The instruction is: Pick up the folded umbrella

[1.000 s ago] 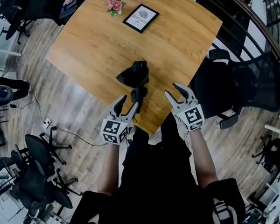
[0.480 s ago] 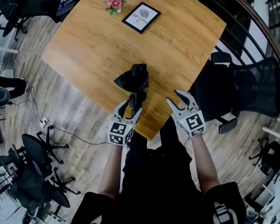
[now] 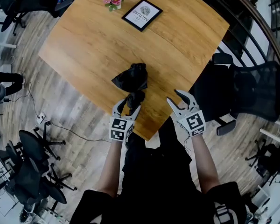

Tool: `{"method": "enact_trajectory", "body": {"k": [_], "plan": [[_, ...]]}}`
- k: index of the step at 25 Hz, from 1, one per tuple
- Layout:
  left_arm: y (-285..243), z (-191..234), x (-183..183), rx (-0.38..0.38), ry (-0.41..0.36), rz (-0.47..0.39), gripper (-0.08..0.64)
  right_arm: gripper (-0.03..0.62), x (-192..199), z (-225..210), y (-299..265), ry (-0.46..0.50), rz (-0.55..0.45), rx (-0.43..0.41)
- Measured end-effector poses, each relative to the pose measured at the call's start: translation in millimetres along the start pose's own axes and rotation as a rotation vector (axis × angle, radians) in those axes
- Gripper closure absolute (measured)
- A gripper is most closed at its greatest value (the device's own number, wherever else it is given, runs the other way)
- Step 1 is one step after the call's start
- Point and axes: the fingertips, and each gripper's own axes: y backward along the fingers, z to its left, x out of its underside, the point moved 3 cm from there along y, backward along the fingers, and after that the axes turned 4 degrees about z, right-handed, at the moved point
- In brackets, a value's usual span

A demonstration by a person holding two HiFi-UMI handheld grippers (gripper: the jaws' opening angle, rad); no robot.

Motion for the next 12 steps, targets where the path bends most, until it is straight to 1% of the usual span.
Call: {"method": "enact_trajectory", "body": {"k": [7,12], "plan": [[-16.6,5.3,16.7,-0.028,0.050,0.046,0.267,0.413,5.0,-3.1,-6.0,-0.002,0.012,-0.015],[-30.2,10.9,16.5,-0.050,0.079,0.062,0.261,0.413,6.5,-11.6,-5.7,-0.006,0.028,-0.025]]}}
